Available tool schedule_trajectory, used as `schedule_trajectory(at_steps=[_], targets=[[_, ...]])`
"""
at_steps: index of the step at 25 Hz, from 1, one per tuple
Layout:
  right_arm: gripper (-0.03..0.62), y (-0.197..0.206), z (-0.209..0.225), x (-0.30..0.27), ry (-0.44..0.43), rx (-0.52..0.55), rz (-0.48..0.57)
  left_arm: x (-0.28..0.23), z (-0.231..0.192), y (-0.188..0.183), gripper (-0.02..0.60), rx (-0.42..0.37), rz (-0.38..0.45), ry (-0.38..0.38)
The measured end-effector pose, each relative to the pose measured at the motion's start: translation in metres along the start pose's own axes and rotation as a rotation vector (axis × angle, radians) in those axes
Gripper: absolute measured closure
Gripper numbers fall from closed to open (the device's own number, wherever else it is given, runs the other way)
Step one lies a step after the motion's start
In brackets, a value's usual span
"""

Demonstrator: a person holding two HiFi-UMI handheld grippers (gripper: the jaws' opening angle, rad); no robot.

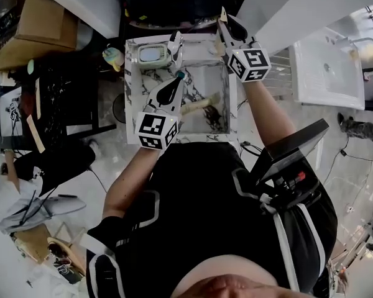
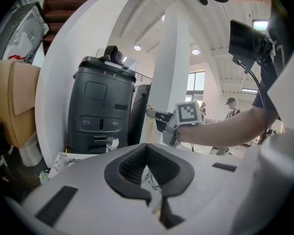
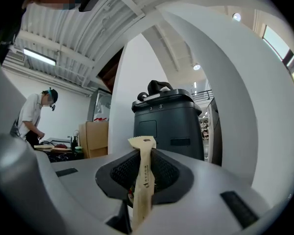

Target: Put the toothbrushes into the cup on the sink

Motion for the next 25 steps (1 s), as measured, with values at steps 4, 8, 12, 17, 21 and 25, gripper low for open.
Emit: schedule_trajectory(at_steps=[4,8,12,17,21,25], targets=[[0.522,0.019,0.007,-0.007,0.018,-0.016,-0.008,-0.001,-0.003,0.011,0.575,0.002,-0.029,-0.009],[0.522,0.034,0.017,-0.006,0.037,-0.037,-0.018,-0.003,-0.004,0.017,0.575,0.009,-0.049,-0.02],[0.522,0.048,0.021,-0.001,0.058,-0.048,-0.035,-0.005,-0.005,0.021,0.575,0.004,-0.063,-0.021],[0.522,0.063,0.019,0.006,0.058,-0.023,-0.093,-0.007,-0.003,0.024,0.575,0.012,-0.072,-0.021],[0.522,0.077,0.013,0.013,0.057,-0.013,-0.146,-0.004,-0.002,0.024,0.575,0.015,-0.072,-0.018],[0.52,0.088,0.008,0.019,0.057,0.004,-0.182,0.001,-0.002,0.025,0.575,0.015,-0.07,-0.018]])
Point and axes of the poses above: the fingertips, and each gripper's own axes: x backward along the fingers, z to its right, y out of its underside, the point moved 1 cm from there along x, backward along the fingers
